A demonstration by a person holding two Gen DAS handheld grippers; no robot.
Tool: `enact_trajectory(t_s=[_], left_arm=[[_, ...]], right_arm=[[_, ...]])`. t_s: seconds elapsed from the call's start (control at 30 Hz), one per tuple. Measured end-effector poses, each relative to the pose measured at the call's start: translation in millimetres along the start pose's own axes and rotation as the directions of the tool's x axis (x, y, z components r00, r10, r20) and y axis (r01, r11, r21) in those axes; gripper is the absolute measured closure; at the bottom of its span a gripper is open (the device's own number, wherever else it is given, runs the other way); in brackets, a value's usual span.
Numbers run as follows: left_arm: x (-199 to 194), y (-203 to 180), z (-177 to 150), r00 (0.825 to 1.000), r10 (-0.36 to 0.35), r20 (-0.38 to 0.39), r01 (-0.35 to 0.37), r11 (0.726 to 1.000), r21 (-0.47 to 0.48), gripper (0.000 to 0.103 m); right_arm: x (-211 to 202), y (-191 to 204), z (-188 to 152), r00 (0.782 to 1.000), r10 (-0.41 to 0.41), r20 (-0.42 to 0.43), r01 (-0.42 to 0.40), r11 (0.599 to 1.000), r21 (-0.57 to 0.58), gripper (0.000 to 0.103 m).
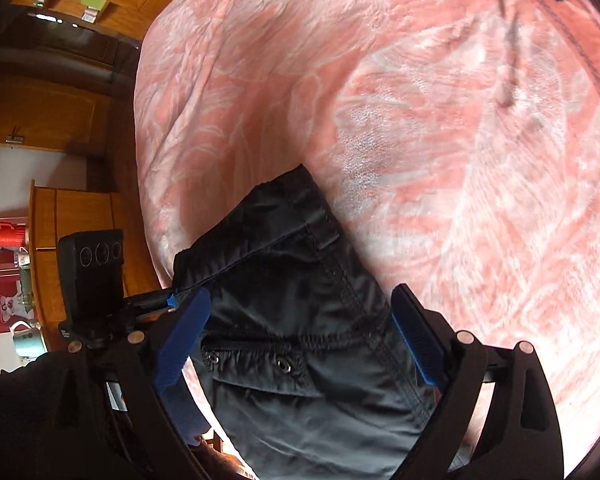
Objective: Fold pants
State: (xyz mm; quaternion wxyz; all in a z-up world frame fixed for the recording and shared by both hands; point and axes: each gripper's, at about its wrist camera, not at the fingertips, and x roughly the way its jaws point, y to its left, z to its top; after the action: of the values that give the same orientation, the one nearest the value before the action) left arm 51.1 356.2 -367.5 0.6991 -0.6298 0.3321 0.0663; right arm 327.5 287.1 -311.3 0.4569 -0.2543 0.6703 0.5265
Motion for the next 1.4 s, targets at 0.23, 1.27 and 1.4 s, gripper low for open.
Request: enact_trajectory(t_s=[0.23, 1.27, 1.4], left_arm=[[-5, 6, -3, 0.999, -0.032, 0.03, 0.032, 0.999, -0.012, 0.02], [-64, -169, -80, 0.986, -0.15, 0.066, 0.116, 0.921, 0.372, 0.076], [-69, -201, -105, 0.985, -0.167, 0.039, 0.132, 0.885, 0.446, 0.076]], right_arm=[[31, -6, 28, 0.993, 0.061, -0.102, -0.067, 0.996, -0.066, 0.012], [-166, 88, -101, 0.953, -0.217, 0.211, 0.247, 0.961, -0.128, 0.074], [-193, 95, -136, 0.932, -0.239, 0.273, 0.274, 0.957, -0.097, 0.074]])
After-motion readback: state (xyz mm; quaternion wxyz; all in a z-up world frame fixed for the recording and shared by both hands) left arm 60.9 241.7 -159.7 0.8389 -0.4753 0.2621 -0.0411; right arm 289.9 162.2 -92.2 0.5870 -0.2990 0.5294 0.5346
